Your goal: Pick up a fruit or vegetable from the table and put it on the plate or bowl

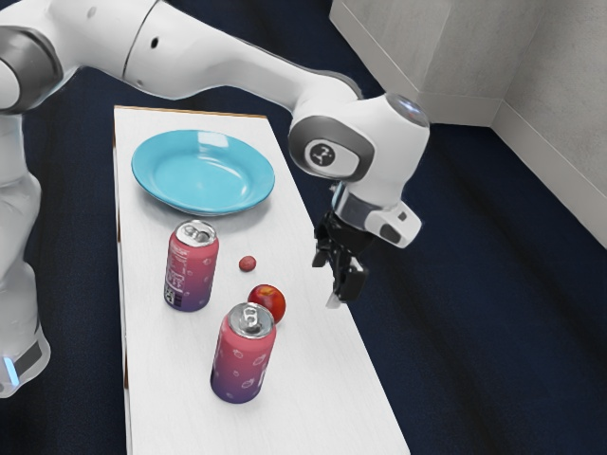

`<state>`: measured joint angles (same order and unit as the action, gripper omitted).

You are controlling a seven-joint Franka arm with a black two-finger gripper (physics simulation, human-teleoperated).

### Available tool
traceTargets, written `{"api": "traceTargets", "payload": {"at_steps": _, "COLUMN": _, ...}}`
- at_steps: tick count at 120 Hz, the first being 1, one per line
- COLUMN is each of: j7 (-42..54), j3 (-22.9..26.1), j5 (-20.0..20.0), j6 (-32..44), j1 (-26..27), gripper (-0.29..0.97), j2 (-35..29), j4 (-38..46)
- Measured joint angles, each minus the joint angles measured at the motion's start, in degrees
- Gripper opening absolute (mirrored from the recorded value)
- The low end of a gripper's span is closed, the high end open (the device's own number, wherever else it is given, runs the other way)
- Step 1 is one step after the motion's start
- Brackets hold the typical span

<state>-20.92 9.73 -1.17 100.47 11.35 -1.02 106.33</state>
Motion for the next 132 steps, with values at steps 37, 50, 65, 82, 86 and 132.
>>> {"api": "traceTargets", "payload": {"at_steps": 37, "j7": -4.73, "j3": -1.93, "j5": -1.94, "j6": 9.67, "j1": -4.43, "gripper": 0.68, "j2": -7.56, "j4": 11.93}}
{"api": "traceTargets", "payload": {"at_steps": 50, "j7": -5.81, "j3": -2.06, "j5": -2.71, "j6": 10.79, "j1": -4.33, "gripper": 0.68, "j2": -8.61, "j4": 13.92}}
{"api": "traceTargets", "payload": {"at_steps": 65, "j7": -6.81, "j3": -2.08, "j5": -3.56, "j6": 11.52, "j1": -5.09, "gripper": 0.68, "j2": -9.45, "j4": 15.81}}
{"api": "traceTargets", "payload": {"at_steps": 82, "j7": -7.59, "j3": -2.06, "j5": -4.56, "j6": 11.95, "j1": -5.71, "gripper": 0.68, "j2": -9.74, "j4": 17.22}}
{"api": "traceTargets", "payload": {"at_steps": 86, "j7": -7.76, "j3": -2.04, "j5": -4.95, "j6": 12.02, "j1": -5.72, "gripper": 0.68, "j2": -9.75, "j4": 17.63}}
{"api": "traceTargets", "payload": {"at_steps": 132, "j7": -9.14, "j3": -1.9, "j5": -7.38, "j6": 13.65, "j1": -4.39, "gripper": 0.68, "j2": -10.04, "j4": 19.79}}
